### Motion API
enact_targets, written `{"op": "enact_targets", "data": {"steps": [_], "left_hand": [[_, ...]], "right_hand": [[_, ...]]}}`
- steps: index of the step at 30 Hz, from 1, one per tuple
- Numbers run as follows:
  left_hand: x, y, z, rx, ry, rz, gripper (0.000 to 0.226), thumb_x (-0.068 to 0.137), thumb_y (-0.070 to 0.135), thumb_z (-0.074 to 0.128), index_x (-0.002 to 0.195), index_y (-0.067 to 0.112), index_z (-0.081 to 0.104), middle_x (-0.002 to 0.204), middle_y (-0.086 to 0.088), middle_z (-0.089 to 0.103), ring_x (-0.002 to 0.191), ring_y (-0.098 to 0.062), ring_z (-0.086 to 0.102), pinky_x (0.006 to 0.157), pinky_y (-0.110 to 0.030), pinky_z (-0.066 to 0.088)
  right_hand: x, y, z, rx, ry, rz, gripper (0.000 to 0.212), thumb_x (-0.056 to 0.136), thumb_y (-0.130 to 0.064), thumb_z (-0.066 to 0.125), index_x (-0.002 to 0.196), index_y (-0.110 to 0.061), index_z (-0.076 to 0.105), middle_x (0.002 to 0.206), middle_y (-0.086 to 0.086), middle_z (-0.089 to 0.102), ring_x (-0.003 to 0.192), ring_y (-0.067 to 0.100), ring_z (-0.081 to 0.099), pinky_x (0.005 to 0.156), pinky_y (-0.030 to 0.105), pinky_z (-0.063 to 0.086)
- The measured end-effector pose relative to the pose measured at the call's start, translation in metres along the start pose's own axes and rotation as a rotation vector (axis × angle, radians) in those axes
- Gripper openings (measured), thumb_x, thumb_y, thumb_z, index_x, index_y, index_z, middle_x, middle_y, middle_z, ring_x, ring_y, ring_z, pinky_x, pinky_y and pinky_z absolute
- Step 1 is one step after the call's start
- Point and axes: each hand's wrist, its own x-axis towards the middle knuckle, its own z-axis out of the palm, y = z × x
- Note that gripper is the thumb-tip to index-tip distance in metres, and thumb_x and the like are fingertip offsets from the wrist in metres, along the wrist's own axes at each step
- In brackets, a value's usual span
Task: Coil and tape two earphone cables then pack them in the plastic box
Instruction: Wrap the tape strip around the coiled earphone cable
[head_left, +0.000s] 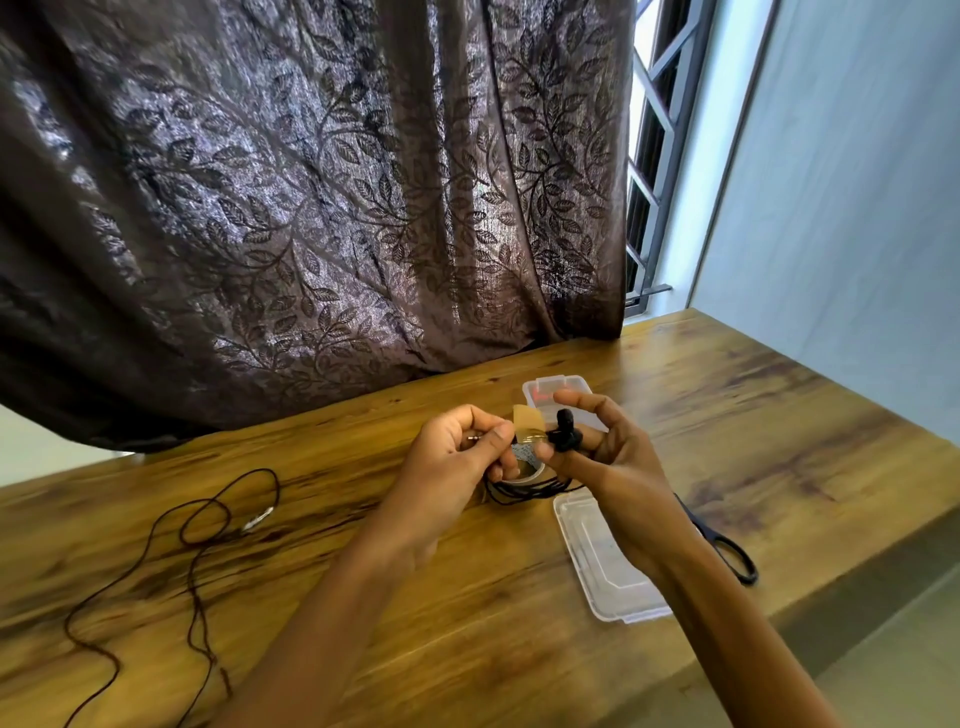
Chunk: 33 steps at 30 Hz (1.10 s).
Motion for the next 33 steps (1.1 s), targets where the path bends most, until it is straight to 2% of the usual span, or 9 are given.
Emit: {"op": "enact_targets", "data": {"steps": [3, 6, 10, 13, 17, 21, 25, 30, 33], "left_hand": [[0.000, -0.002, -0.001, 0.008, 0.007, 0.010, 0.009, 0.091, 0.013, 0.053, 0.085, 0.011, 0.060, 0.063, 0.002, 0.061, 0.065, -0.011, 0.055, 0.061, -0.016, 0.045], [-0.001, -0.002, 0.000, 0.017, -0.010, 0.031, 0.010, 0.090, 0.013, 0.054, 0.083, 0.013, 0.060, 0.063, 0.001, 0.061, 0.062, -0.009, 0.054, 0.059, -0.014, 0.046], [-0.003, -0.005, 0.002, 0.078, -0.039, 0.077, 0.009, 0.089, 0.015, 0.055, 0.083, 0.015, 0.061, 0.065, 0.003, 0.063, 0.062, -0.007, 0.056, 0.063, -0.019, 0.046], [-0.003, -0.005, 0.003, 0.119, -0.059, 0.116, 0.012, 0.089, 0.013, 0.057, 0.078, 0.019, 0.059, 0.064, 0.005, 0.063, 0.060, -0.003, 0.055, 0.063, -0.019, 0.046], [-0.005, -0.005, 0.005, 0.241, -0.037, 0.240, 0.016, 0.088, 0.010, 0.057, 0.078, 0.022, 0.058, 0.061, 0.011, 0.064, 0.059, 0.002, 0.056, 0.060, -0.014, 0.046], [-0.006, -0.010, 0.006, 0.325, 0.020, 0.307, 0.018, 0.087, 0.013, 0.059, 0.078, 0.029, 0.058, 0.066, 0.018, 0.065, 0.064, 0.002, 0.060, 0.064, -0.021, 0.050], [-0.009, -0.008, 0.011, 0.319, 0.031, 0.375, 0.015, 0.086, 0.014, 0.060, 0.083, 0.029, 0.058, 0.069, 0.021, 0.066, 0.066, 0.003, 0.062, 0.063, -0.017, 0.048], [-0.011, -0.005, 0.012, 0.411, 0.025, 0.412, 0.028, 0.089, 0.011, 0.056, 0.095, 0.038, 0.062, 0.068, 0.027, 0.064, 0.063, 0.004, 0.060, 0.062, -0.010, 0.045], [-0.009, -0.006, 0.013, 0.488, 0.052, 0.417, 0.026, 0.090, 0.009, 0.054, 0.096, 0.030, 0.068, 0.061, 0.022, 0.061, 0.061, 0.004, 0.058, 0.059, -0.006, 0.042]], "right_hand": [[-0.002, -0.001, -0.002, -0.066, -0.002, -0.021, 0.062, 0.065, -0.007, 0.074, 0.121, -0.015, 0.049, 0.101, 0.007, 0.071, 0.085, 0.023, 0.066, 0.075, 0.032, 0.057], [-0.005, -0.004, -0.001, -0.236, 0.064, -0.110, 0.052, 0.063, -0.025, 0.078, 0.111, -0.019, 0.058, 0.105, 0.001, 0.067, 0.078, 0.031, 0.057, 0.073, 0.043, 0.054], [-0.006, -0.008, 0.007, -0.298, 0.103, -0.182, 0.027, 0.066, -0.029, 0.074, 0.085, -0.011, 0.068, 0.078, 0.009, 0.067, 0.062, 0.027, 0.053, 0.058, 0.037, 0.044], [-0.006, -0.013, 0.009, -0.247, 0.131, -0.153, 0.018, 0.070, -0.022, 0.071, 0.073, -0.005, 0.065, 0.057, -0.002, 0.062, 0.048, 0.009, 0.053, 0.045, 0.023, 0.043], [-0.004, -0.013, 0.011, -0.223, 0.184, -0.060, 0.012, 0.075, -0.015, 0.071, 0.070, -0.006, 0.065, 0.051, -0.007, 0.062, 0.044, 0.003, 0.054, 0.040, 0.017, 0.040], [-0.001, -0.015, 0.012, -0.239, 0.210, 0.035, 0.017, 0.076, -0.013, 0.072, 0.063, -0.007, 0.063, 0.043, -0.011, 0.056, 0.040, -0.001, 0.049, 0.038, 0.013, 0.037], [0.004, -0.017, 0.010, -0.270, 0.273, 0.071, 0.009, 0.074, -0.004, 0.073, 0.073, -0.002, 0.064, 0.053, -0.003, 0.059, 0.038, -0.001, 0.050, 0.035, 0.014, 0.037], [0.002, -0.017, 0.008, -0.299, 0.279, -0.005, 0.015, 0.074, -0.006, 0.073, 0.064, -0.013, 0.064, 0.056, -0.006, 0.060, 0.043, 0.001, 0.051, 0.037, 0.015, 0.038], [0.001, -0.015, 0.007, -0.298, 0.274, -0.035, 0.012, 0.075, -0.010, 0.073, 0.066, -0.015, 0.065, 0.060, -0.006, 0.061, 0.048, 0.002, 0.053, 0.040, 0.015, 0.040]]}}
